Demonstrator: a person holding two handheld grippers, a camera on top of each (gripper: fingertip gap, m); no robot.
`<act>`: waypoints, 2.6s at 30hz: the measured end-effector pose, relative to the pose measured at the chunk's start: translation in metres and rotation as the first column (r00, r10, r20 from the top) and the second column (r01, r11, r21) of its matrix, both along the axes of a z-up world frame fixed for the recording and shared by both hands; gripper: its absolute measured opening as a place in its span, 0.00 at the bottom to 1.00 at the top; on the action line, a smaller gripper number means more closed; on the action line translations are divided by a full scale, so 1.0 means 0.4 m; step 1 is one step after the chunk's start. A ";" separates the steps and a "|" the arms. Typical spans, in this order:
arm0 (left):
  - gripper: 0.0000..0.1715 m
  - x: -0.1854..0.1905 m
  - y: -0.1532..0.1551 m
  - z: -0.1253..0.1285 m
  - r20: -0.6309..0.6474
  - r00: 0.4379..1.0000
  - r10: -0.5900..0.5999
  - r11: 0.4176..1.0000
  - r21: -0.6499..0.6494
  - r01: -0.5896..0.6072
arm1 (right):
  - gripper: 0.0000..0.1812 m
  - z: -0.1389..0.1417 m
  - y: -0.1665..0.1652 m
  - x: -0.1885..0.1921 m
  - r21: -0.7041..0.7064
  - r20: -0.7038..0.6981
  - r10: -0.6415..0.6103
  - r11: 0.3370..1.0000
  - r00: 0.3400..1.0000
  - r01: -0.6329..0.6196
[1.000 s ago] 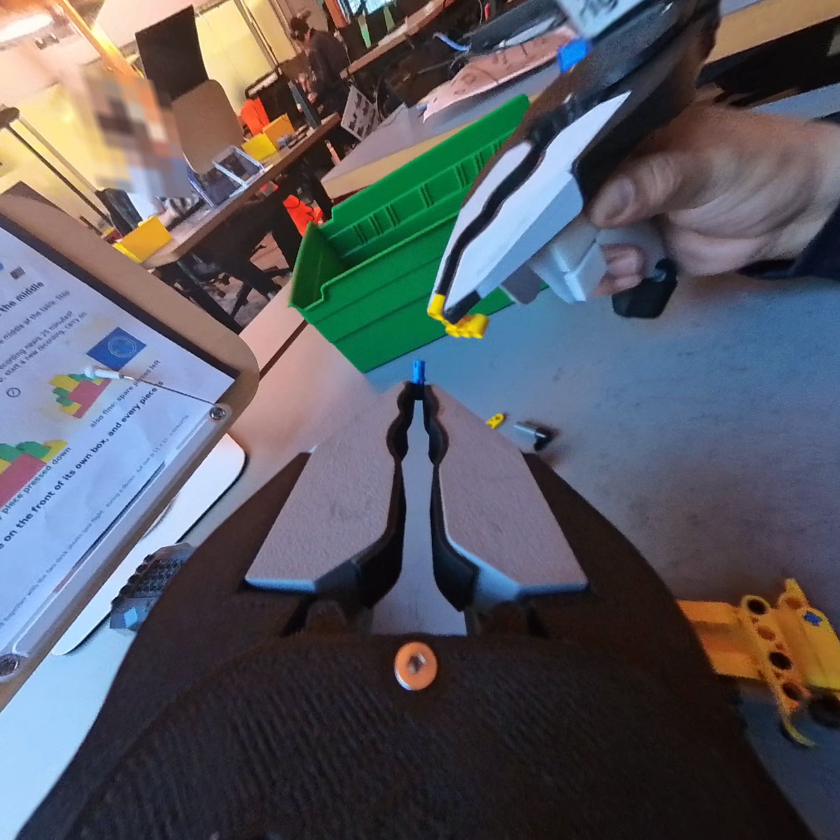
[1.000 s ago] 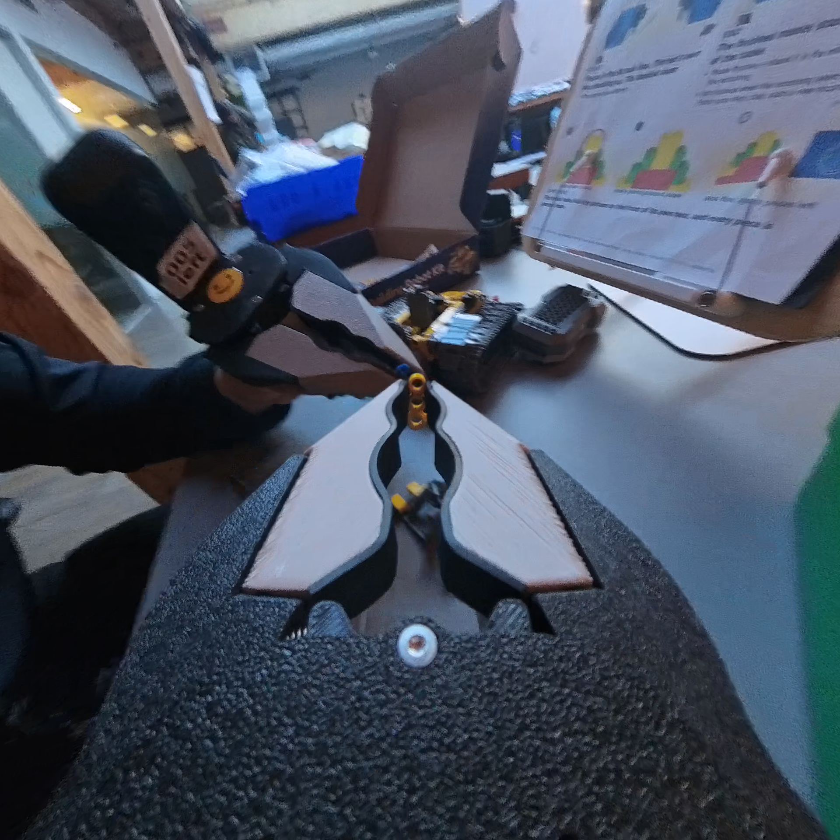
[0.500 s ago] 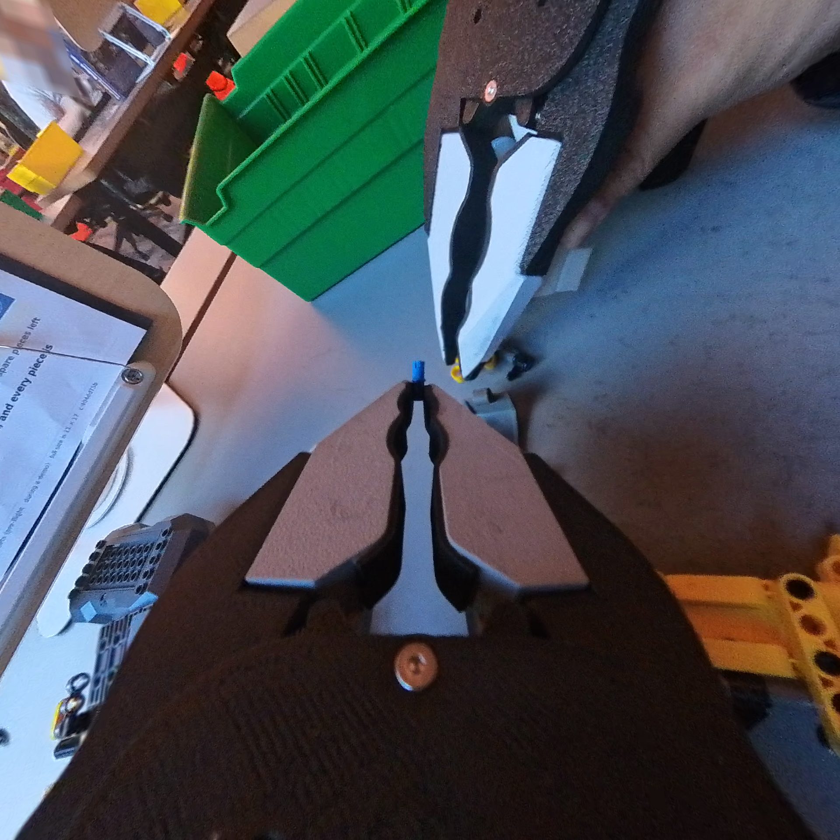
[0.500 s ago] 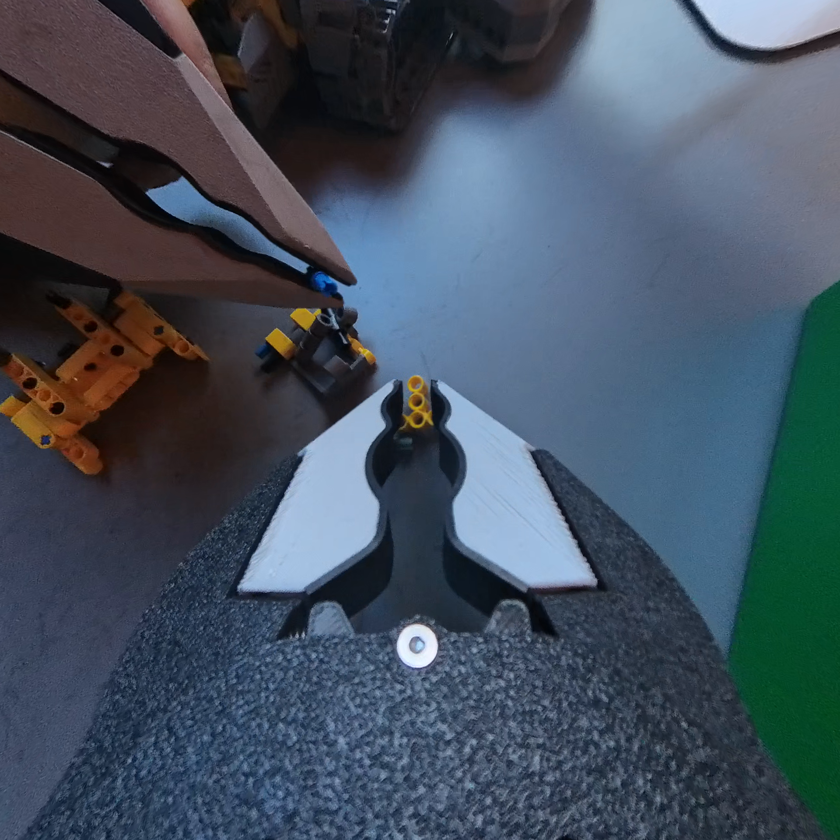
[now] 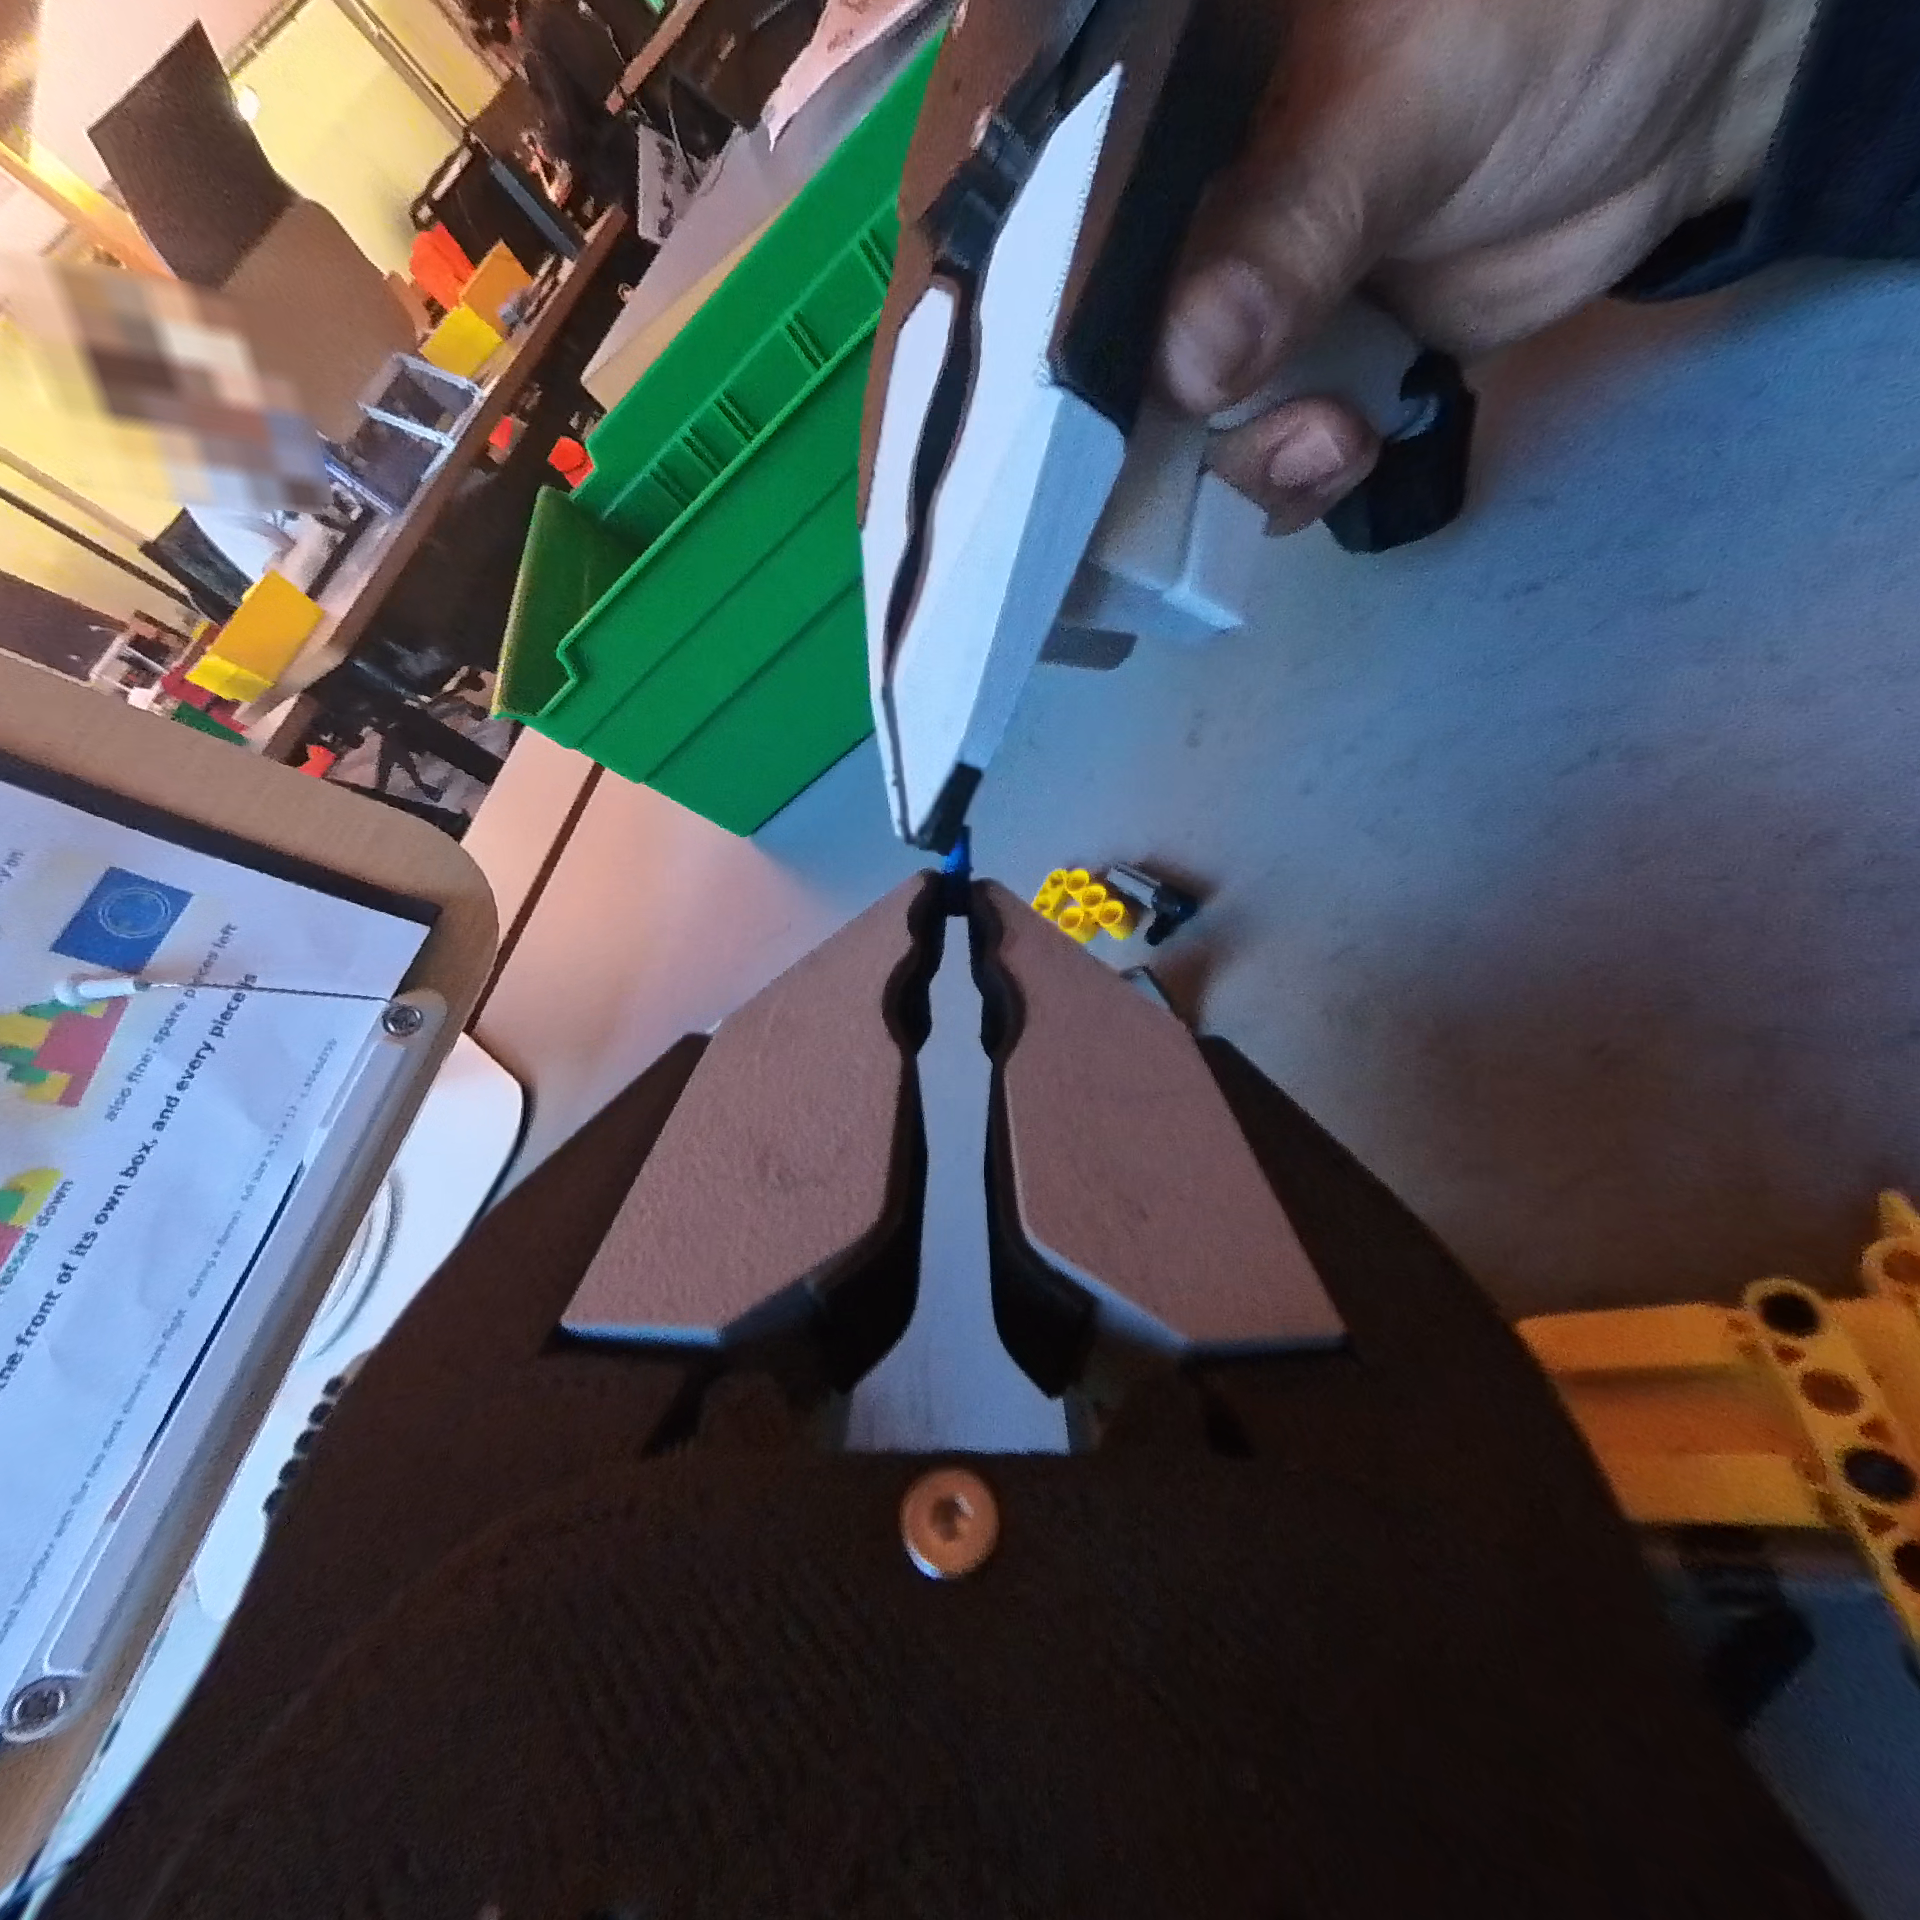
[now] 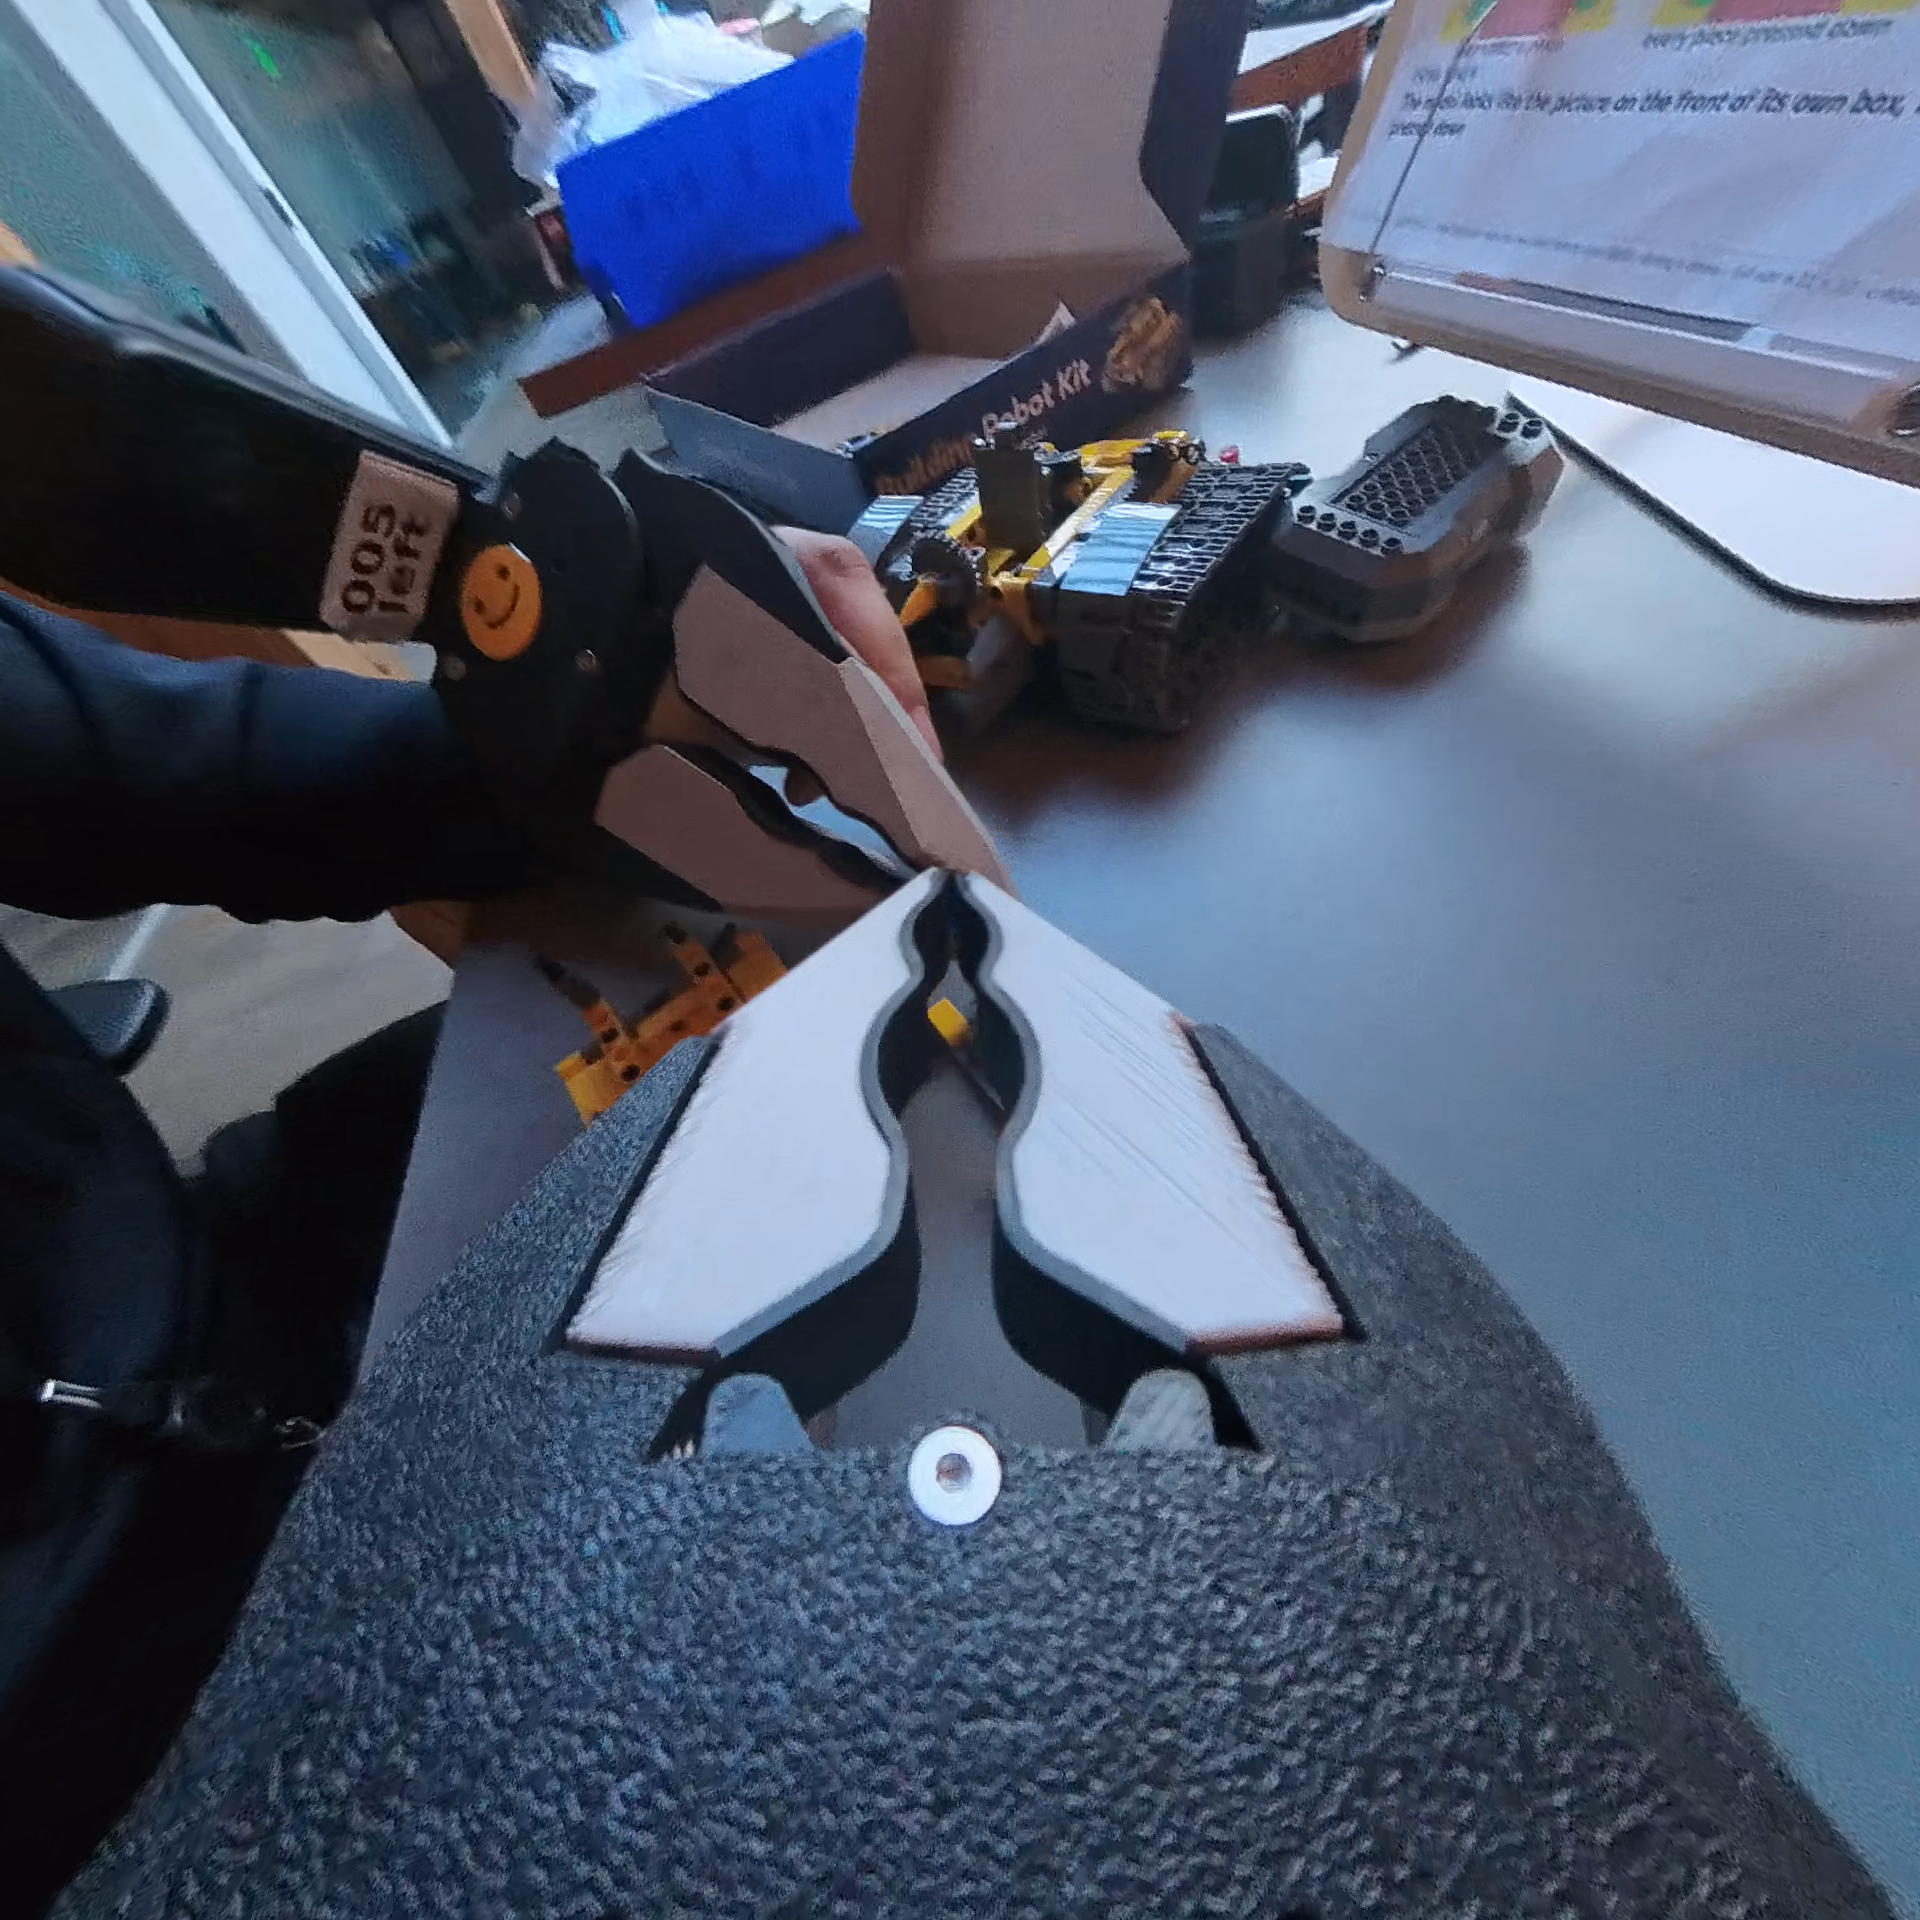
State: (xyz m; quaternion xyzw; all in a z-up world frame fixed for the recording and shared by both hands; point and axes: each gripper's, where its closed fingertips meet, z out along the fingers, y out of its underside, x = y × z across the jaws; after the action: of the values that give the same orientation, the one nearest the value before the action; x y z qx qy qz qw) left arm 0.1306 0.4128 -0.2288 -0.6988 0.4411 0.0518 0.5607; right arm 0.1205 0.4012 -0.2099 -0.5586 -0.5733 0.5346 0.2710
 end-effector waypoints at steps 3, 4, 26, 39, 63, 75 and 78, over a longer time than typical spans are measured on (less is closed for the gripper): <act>0.01 -0.001 0.003 0.005 0.030 0.999 0.016 1.000 -0.006 -0.015 | 0.00 -0.004 0.005 0.002 0.001 0.014 -0.006 1.000 1.000 0.006; 0.01 -0.002 0.003 0.008 0.044 0.999 0.015 1.000 -0.004 -0.014 | 0.01 -0.002 0.008 0.002 0.009 0.010 -0.018 1.000 1.000 0.018; 0.01 -0.017 0.009 0.027 0.122 0.991 0.048 0.999 -0.007 -0.048 | 0.00 0.014 0.017 -0.001 0.024 -0.034 -0.048 0.999 0.998 0.049; 0.01 -0.009 0.009 0.012 0.089 0.995 0.044 0.999 -0.020 -0.042 | 0.06 0.029 -0.004 -0.006 0.042 -0.070 -0.019 0.999 0.997 0.022; 0.01 -0.011 0.012 0.010 0.099 0.993 0.067 0.997 -0.033 -0.064 | 0.01 0.008 0.005 -0.013 0.169 -0.048 -0.061 0.983 0.997 0.068; 0.04 -0.030 0.022 0.022 0.232 0.967 0.105 0.993 -0.075 -0.090 | 0.01 0.189 0.125 0.072 0.381 -0.367 -0.349 0.789 0.862 0.481; 0.03 -0.024 0.021 0.018 0.206 0.973 0.103 0.994 -0.066 -0.091 | 0.00 0.309 0.208 0.195 0.465 -0.548 -0.526 0.455 0.650 0.760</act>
State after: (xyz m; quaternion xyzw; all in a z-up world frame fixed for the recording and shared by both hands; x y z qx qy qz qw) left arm 0.1209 0.4212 -0.2214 -0.7365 0.3464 -0.0067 0.5809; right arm 0.1987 0.4843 -0.0863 -0.5038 -0.4094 0.2329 0.7241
